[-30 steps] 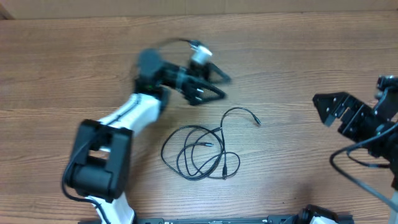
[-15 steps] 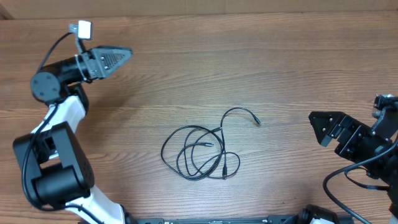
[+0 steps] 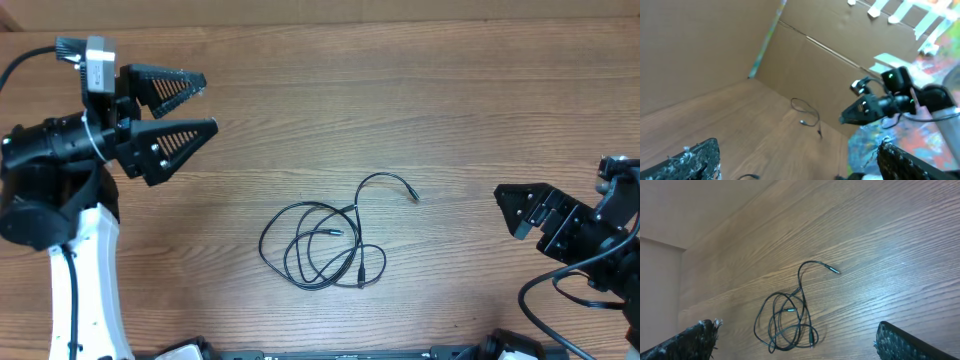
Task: Untangle cables
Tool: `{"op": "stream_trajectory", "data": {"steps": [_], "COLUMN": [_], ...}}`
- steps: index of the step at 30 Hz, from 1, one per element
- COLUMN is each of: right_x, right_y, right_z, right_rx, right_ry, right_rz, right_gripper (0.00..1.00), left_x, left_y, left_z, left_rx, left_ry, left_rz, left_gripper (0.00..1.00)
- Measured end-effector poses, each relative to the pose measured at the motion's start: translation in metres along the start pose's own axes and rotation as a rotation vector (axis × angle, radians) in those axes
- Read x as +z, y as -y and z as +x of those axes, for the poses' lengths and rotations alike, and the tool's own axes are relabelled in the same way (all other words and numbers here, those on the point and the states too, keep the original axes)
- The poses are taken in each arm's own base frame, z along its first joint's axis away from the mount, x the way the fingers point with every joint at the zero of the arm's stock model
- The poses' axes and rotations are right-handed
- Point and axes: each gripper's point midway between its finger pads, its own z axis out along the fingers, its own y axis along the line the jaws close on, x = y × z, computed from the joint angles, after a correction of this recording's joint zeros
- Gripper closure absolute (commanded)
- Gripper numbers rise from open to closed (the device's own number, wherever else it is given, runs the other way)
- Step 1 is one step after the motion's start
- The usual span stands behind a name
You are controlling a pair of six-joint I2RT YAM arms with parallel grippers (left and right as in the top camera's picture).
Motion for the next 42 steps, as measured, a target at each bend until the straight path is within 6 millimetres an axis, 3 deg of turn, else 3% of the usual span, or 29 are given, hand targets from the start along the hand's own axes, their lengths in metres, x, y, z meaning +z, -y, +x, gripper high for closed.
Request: {"op": "stream_trajectory", "data": {"steps": [2, 8, 13, 17, 22, 25, 29, 37, 42], "right_x": [0.000, 0.000, 0.000, 0.000, 0.000, 0.000, 0.000, 0.000, 0.000], "right_y": [0.000, 0.000, 0.000, -0.001, -0.001, -0.002, -0.002, -0.001, 0.001], "right_z": [0.000, 0.000, -0.001, -0.002, -0.005, -0.007, -0.007, -0.002, 0.006], "right_rx": [-0.005, -0.020, -0.028, -0.038, -0.060, -0.069, -0.070, -0.062, -0.042], "right_ry": [0.001, 0.002, 0.002, 0.008, 0.021, 0.028, 0.028, 0.009, -0.023], "right_rz": [-0.001, -0.001, -0.001, -0.002, -0.004, -0.006, -0.006, -0.002, 0.004], "right_gripper": [0.00, 0.00, 0.00, 0.00, 0.00, 0.00, 0.00, 0.00, 0.00], "left_x": [0.000, 0.004, 0.032, 0.064, 0.093, 0.090, 0.063, 0.007, -0.019], "left_y": [-0.008, -0.056, -0.086, -0.118, -0.151, -0.152, -0.151, -0.104, -0.081], "left_z": [-0.009, -0.050, -0.066, -0.042, 0.030, 0.066, 0.090, 0.092, 0.122], "left_rx": [-0.095, -0.339, -0.436, -0.546, -0.497, -0.414, -0.327, -0.250, -0.237], "left_ry": [0.001, 0.061, 0.098, 0.076, -0.138, -0.296, -0.437, -0.454, -0.365], "left_rz": [-0.001, -0.017, -0.058, -0.222, -0.573, -0.749, -0.932, -1.082, -1.115], "left_gripper": [0.00, 0.00, 0.00, 0.00, 0.00, 0.00, 0.01, 0.00, 0.00]}}
